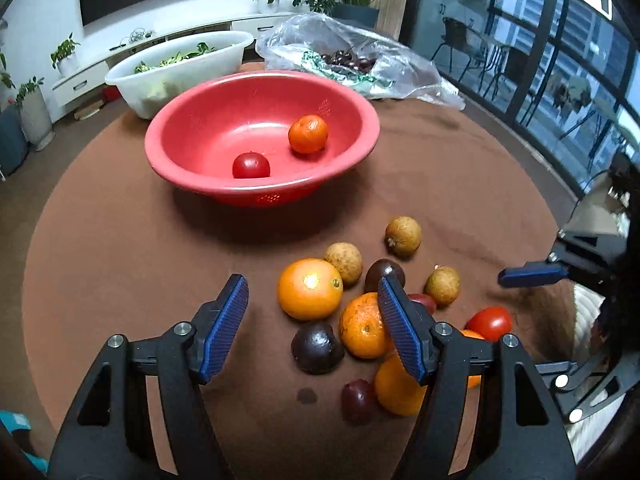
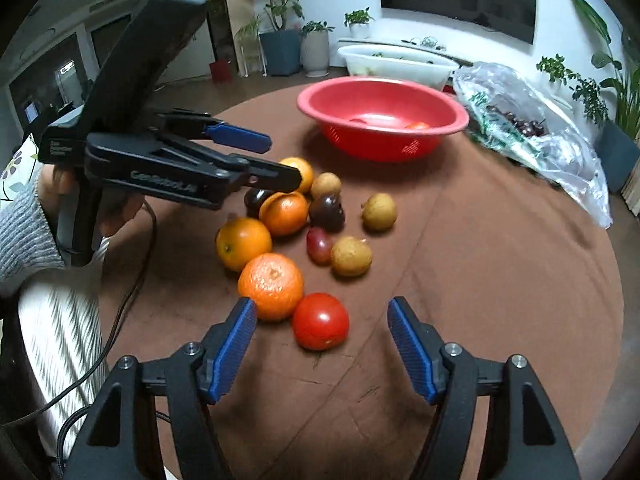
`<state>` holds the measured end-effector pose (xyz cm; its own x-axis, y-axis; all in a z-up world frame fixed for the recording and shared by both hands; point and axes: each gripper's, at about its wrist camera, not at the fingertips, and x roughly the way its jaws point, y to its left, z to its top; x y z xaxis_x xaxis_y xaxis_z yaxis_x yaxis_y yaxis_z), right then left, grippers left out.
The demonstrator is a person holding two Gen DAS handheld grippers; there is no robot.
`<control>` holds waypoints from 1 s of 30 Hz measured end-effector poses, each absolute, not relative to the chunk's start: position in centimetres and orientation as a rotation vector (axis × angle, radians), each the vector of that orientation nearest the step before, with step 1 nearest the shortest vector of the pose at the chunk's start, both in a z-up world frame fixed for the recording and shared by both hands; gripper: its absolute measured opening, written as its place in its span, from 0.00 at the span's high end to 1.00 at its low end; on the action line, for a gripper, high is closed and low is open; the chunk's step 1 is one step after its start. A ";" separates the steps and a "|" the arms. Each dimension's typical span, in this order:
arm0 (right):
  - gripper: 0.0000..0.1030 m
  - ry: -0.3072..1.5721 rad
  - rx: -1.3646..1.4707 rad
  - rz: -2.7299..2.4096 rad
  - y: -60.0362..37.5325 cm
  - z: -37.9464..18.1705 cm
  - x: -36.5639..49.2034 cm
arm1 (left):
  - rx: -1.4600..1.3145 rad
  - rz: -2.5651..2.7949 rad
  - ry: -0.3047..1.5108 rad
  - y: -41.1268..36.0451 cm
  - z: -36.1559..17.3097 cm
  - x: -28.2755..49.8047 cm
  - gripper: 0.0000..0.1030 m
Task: Organize fruits
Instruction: 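Grasp an orange with the left tool while the right tool grasps a tomato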
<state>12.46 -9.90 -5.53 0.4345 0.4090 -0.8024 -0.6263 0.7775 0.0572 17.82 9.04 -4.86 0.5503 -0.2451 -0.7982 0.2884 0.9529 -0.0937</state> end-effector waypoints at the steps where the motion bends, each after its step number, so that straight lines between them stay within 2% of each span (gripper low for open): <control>1: 0.32 0.918 -0.270 0.651 -9.9 -5.7 12.5 | 0.041 -0.318 0.942 9.2 -4.9 18.0 0.36; 9: 0.33 0.931 -0.266 0.676 -10.1 -5.9 12.6 | -0.016 -0.338 0.955 9.9 -5.4 19.9 0.37; 12: 0.34 0.938 -0.275 0.676 -10.3 -6.0 12.5 | -0.051 -0.367 0.967 10.2 -5.6 20.4 0.45; 14: 0.35 0.945 -0.277 0.676 -10.3 -6.1 12.5 | -0.082 -0.393 0.973 10.4 -5.7 20.6 0.54; 21: 0.41 0.963 -0.289 0.697 -10.0 -6.8 12.4 | -0.096 -0.404 0.970 10.8 -5.8 20.8 0.59; 22: 0.42 0.963 -0.287 0.698 -10.0 -6.8 12.4 | -0.092 -0.400 0.971 10.8 -5.9 20.9 0.65; 30: 0.53 0.969 -0.269 0.703 -10.2 -6.8 12.6 | -0.091 -0.407 0.973 10.9 -6.0 20.8 0.66</control>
<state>12.61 -10.21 -6.78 0.3687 0.4248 -0.8268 -0.6541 0.7506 0.0940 20.83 10.88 -6.02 0.4938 -0.3755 -0.7843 0.2954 0.9208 -0.2549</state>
